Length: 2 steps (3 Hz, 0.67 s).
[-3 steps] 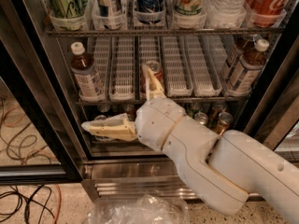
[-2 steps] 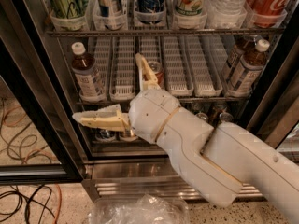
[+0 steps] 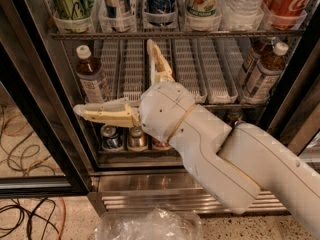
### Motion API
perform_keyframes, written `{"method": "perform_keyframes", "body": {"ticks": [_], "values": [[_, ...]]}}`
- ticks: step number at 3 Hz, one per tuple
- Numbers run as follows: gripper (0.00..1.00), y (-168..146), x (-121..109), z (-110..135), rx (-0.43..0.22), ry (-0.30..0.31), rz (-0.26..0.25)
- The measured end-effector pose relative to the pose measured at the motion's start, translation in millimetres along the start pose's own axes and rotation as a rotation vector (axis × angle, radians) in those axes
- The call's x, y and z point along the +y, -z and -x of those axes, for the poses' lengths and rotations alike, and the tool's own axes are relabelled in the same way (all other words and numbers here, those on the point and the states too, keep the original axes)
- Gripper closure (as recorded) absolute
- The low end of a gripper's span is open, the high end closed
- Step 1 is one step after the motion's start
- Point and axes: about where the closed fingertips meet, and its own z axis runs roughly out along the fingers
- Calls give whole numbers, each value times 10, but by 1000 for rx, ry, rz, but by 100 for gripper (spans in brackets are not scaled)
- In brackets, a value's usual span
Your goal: Pick green can from top shelf of fridge
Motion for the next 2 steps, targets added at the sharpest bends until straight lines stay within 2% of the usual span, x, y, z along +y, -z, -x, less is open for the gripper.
{"method": "perform_keyframes", "body": {"ticks": [2], "values": [[0, -359, 94, 87, -71, 11, 55]]}}
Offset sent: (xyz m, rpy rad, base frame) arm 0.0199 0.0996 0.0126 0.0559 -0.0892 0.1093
